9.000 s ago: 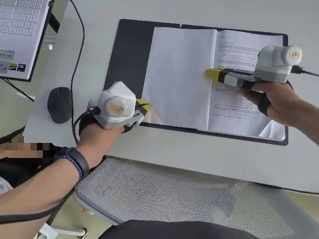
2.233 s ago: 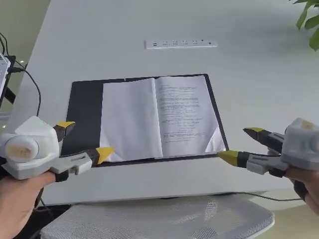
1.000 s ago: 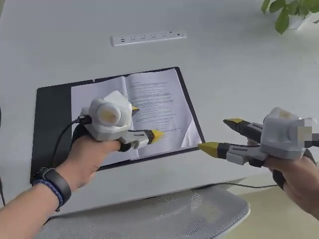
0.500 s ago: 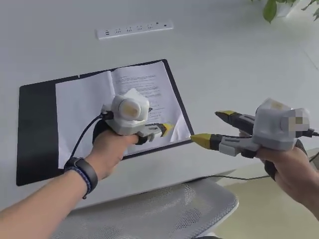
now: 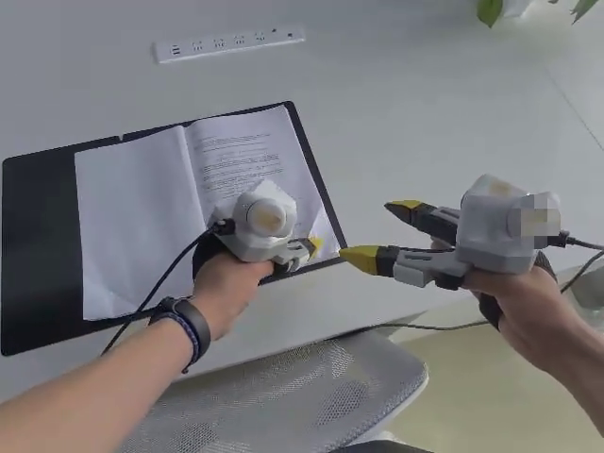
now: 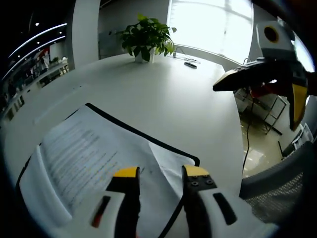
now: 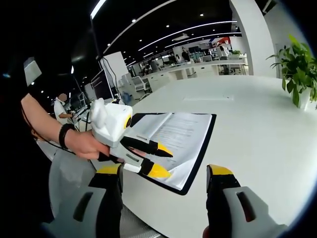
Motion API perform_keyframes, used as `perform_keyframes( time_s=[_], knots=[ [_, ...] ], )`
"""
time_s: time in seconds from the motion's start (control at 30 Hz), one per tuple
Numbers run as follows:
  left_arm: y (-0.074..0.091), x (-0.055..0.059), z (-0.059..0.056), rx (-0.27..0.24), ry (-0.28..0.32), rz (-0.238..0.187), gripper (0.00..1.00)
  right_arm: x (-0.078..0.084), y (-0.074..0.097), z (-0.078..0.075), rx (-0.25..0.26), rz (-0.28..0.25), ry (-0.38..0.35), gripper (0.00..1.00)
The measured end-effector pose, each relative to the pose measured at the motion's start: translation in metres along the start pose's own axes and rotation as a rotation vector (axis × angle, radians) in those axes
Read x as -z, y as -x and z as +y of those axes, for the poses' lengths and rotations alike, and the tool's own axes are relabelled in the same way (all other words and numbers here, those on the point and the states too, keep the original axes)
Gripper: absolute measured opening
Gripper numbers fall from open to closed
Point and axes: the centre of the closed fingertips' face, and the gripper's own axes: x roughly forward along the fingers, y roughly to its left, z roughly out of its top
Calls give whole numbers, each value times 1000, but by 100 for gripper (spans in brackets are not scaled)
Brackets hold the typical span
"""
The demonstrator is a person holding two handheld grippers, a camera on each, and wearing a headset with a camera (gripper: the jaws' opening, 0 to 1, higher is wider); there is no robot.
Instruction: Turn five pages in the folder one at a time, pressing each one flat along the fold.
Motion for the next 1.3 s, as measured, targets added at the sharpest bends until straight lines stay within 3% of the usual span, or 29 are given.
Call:
perform_keyframes(
  time_s=[0.17,0.37,0.53,0.77,0.93,0.97,1.0,1.03,1.07,1.17,1.3],
  knots=[
    [-9,11,-7,-17,-30,36,26,-1,3,-4,4,-1,-1,68],
    [-8,13,-6,-78,-98,23,25,1,6,-5,5,-2,-3,68],
    [-8,14,-4,-101,-90,10,23,4,5,-4,0,-1,-12,68],
    [-9,14,-4,-110,-131,-12,10,8,1,-1,-12,5,-12,68],
    [-10,15,-4,-121,-152,-6,7,10,1,1,-15,7,-16,68],
    [-10,15,-4,-119,-156,-7,2,11,1,1,-15,7,-17,68],
    [-9,14,5,-159,-207,0,0,12,1,2,-16,8,-18,68],
    [-10,15,0,-135,-179,-2,0,12,0,2,-16,10,-18,68],
    [-9,16,-1,-137,-196,0,0,12,0,2,-17,11,-18,68],
    [-10,17,-1,-138,-216,-2,0,12,-1,2,-19,6,-25,68],
    [-9,16,0,-139,-193,-10,0,11,-9,0,-28,-1,-35,67]
  ],
)
